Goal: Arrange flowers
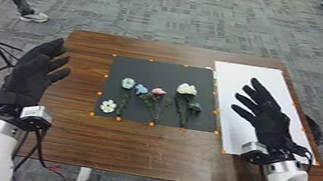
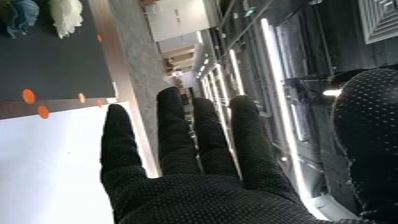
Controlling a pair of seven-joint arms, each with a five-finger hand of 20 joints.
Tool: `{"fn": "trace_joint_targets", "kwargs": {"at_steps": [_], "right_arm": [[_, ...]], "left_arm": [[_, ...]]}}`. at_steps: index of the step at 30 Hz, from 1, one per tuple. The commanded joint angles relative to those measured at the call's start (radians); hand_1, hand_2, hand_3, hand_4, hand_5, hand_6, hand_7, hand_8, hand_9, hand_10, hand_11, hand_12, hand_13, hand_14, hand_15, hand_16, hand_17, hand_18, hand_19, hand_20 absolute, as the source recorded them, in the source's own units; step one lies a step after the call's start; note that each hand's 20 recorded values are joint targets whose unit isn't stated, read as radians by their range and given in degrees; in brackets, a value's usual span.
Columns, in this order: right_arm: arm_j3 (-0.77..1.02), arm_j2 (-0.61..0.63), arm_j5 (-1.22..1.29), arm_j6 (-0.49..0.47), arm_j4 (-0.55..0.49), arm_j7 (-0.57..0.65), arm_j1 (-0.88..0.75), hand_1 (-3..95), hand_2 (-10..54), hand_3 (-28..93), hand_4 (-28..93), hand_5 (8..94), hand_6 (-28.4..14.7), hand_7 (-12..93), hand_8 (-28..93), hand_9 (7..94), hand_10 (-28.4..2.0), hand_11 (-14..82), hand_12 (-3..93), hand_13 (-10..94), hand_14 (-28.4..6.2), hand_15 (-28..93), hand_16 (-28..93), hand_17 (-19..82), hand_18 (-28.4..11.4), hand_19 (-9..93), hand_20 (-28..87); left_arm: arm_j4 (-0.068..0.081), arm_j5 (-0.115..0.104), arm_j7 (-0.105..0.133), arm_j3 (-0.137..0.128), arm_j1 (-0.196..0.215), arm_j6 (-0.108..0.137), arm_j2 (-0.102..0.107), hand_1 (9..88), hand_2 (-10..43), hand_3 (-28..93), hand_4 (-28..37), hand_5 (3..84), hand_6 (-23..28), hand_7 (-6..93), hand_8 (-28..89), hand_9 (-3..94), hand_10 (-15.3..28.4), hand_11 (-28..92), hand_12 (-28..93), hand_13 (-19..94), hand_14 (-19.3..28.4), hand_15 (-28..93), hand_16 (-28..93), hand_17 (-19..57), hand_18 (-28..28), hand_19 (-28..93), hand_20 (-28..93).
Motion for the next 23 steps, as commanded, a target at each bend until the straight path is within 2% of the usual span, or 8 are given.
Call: {"fn": "trace_joint_targets", "kwargs": {"at_steps": [1, 5, 10, 13, 14, 17, 20, 23], "right_arm": [[0.004, -0.008, 0.001, -0.006, -0.01, 0.002, -0.004, 15.4, -5.6, 88, -23, 27.0, -3.9, 10, -7, 26.0, -10.8, 3.4, 24.6, 20, -12.1, 16, 29, -5, -23.4, 41, 16], [0.008, 0.0, 0.002, 0.004, -0.014, -0.01, -0.001, 15.5, -5.6, 88, -23, 27.1, -3.9, 10, -7, 26.1, -10.8, 3.4, 24.6, 20, -12.0, 16, 29, -5, -23.4, 41, 16], [0.001, 0.002, 0.005, 0.009, -0.015, -0.015, 0.007, 15.6, -5.6, 88, -23, 27.4, -3.7, 11, -8, 26.5, -10.0, 3.8, 24.4, 22, -10.4, 13, 28, -5, -23.3, 41, 16], [0.007, 0.012, 0.004, 0.0, -0.015, -0.005, 0.008, 15.6, -5.6, 88, -23, 27.4, -3.5, 11, -8, 26.6, -9.9, 4.0, 24.3, 22, -10.2, 12, 28, -5, -23.2, 41, 16], [0.009, 0.011, 0.006, 0.009, -0.02, 0.004, -0.002, 15.6, -5.6, 88, -23, 27.4, -3.5, 11, -8, 26.6, -9.8, 4.0, 24.3, 22, -10.3, 12, 29, -5, -23.2, 41, 16], [-0.009, 0.0, 0.007, 0.018, -0.014, -0.019, 0.008, 15.7, -5.7, 88, -23, 27.4, -3.5, 11, -8, 26.6, -9.9, 4.0, 24.3, 22, -10.7, 12, 30, -5, -23.2, 41, 16], [0.0, 0.011, 0.006, 0.006, -0.019, -0.015, 0.002, 15.6, -5.7, 89, -23, 27.4, -3.5, 11, -8, 26.6, -9.9, 4.0, 24.4, 22, -11.1, 13, 31, -5, -23.3, 41, 16], [-0.014, 0.001, 0.014, 0.009, -0.01, -0.01, 0.007, 15.7, -5.6, 89, -23, 27.3, -3.5, 11, -8, 26.6, -9.9, 3.9, 24.4, 22, -11.5, 13, 31, -5, -23.3, 41, 16]], "left_arm": [[-0.006, -0.008, -0.008, -0.002, 0.005, 0.008, -0.008, 26.6, -8.3, 71, -22.4, 22.0, 1.8, 25.8, -12, 15.8, 9.5, 22, 21, 7, 12.1, 42, -3, -10.8, 19.5, 41, 10], [0.0, -0.012, -0.015, 0.002, -0.016, -0.006, -0.007, 26.5, -8.0, 71, -22.4, 22.1, 1.9, 25.6, -12, 15.9, 9.5, 22, 21, 7, 12.3, 42, -3, -10.8, 19.6, 41, 10], [0.008, -0.016, -0.036, 0.006, -0.049, -0.014, 0.026, 26.4, -7.5, 71, -22.5, 22.1, 2.0, 25.1, -12, 15.8, 9.8, 22, 21, 8, 12.4, 41, -3, -10.6, 19.6, 40, 9], [0.006, -0.014, -0.029, 0.008, -0.035, -0.017, 0.019, 26.4, -7.5, 71, -22.5, 21.9, 2.0, 25.1, -12, 15.7, 9.7, 21, 21, 8, 12.5, 41, -3, -10.7, 19.5, 40, 9], [0.0, -0.015, -0.046, 0.001, -0.022, -0.02, 0.012, 26.4, -7.5, 71, -22.5, 21.9, 2.0, 25.0, -12, 15.7, 9.7, 21, 21, 8, 12.4, 41, -3, -10.7, 19.5, 40, 9], [-0.008, -0.01, -0.04, -0.025, -0.01, -0.019, 0.026, 26.4, -7.3, 71, -22.6, 21.8, 2.0, 24.9, -12, 15.6, 9.7, 21, 21, 7, 12.5, 41, -3, -10.7, 19.5, 40, 9], [0.005, -0.017, -0.041, -0.003, -0.038, -0.02, 0.033, 26.3, -7.2, 70, -22.5, 21.7, 2.0, 24.8, -12, 15.7, 9.6, 21, 21, 7, 12.5, 41, -3, -10.7, 19.5, 40, 9], [-0.002, -0.017, -0.043, -0.011, -0.016, -0.019, 0.024, 26.3, -7.1, 70, -22.5, 21.8, 2.0, 24.8, -12, 15.7, 9.7, 21, 21, 7, 12.6, 41, -3, -10.8, 19.5, 40, 9]]}}
